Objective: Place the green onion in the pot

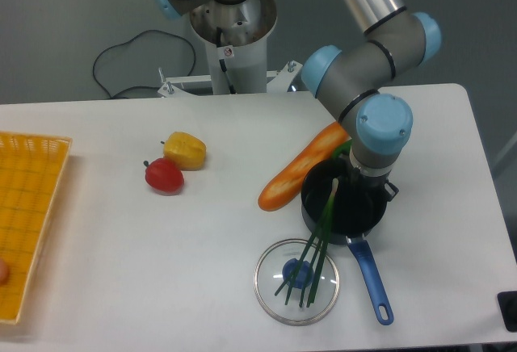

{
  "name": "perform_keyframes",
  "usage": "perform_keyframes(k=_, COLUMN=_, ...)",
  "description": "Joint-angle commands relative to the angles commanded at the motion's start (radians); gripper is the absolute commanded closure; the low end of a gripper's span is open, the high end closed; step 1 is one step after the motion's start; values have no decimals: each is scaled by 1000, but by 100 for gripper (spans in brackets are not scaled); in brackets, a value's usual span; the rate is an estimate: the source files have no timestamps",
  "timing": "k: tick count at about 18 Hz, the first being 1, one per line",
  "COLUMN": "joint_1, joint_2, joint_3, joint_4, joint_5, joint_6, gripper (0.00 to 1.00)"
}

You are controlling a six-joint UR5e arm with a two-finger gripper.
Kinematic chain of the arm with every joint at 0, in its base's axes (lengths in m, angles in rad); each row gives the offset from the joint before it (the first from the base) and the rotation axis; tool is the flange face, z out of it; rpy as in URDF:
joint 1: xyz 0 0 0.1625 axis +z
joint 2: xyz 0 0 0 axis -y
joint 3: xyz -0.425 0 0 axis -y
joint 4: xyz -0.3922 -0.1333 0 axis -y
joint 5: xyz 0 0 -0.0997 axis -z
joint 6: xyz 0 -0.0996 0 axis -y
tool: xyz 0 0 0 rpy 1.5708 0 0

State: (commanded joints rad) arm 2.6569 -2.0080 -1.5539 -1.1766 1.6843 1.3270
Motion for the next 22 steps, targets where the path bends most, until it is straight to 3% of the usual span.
perform_keyframes(k=13, joint_1=-37, joint_2=90, joint_3=-3, joint_4=0, joint_5=-44, joint_6=-2, gripper=0)
perform_keyframes(k=22, joint_1=-45, joint_2=103, joint_3=0, joint_4=2, joint_5=-49, joint_6=5, gripper=0)
